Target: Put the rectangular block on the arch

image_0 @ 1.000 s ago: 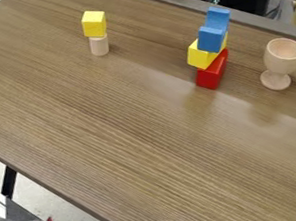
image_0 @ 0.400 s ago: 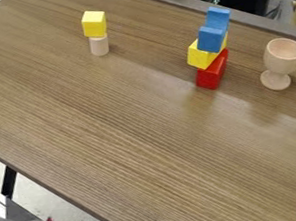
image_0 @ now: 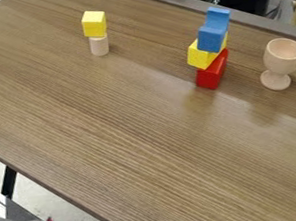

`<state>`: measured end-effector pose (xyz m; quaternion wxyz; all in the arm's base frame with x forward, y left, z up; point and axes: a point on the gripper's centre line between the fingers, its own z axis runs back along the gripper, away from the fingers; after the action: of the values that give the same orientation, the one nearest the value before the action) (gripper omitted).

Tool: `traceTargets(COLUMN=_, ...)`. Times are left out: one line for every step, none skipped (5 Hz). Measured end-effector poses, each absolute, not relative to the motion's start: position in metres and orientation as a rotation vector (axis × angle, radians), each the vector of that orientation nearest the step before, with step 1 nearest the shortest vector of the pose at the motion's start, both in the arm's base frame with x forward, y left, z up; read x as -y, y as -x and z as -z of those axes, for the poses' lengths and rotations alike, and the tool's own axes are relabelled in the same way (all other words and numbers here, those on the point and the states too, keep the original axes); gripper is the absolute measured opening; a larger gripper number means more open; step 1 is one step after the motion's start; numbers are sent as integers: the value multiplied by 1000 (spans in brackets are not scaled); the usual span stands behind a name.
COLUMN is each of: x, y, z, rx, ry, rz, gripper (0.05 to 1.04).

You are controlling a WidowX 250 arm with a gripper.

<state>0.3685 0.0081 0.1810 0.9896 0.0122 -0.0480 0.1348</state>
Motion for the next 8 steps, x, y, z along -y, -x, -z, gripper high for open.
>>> traceTargets(x=4, y=-369, z=-178, rx=99, ry=-25, rz=-245, gripper=545)
traceTargets(x=10, y=-370, z=-177, rx=105, ry=-32, rz=-233, gripper=545)
traceTargets(x=16, y=-371, z=-169, rx=83, ry=-38, rz=-228, gripper=545)
traceTargets(x=19, y=-373, z=-162, rx=69, ry=-42, rz=-232, gripper=545)
traceTargets(x=22, y=-377, z=-150, rx=47, ry=-48, rz=-234, gripper=545)
traceTargets(x=23, y=-380, z=-145, rx=41, ry=-47, rz=-234, gripper=545)
traceTargets(x=24, y=-385, z=-143, rx=46, ry=-47, rz=-235, gripper=545)
traceTargets(x=24, y=-386, z=-138, rx=37, ry=-48, rz=-242, gripper=545)
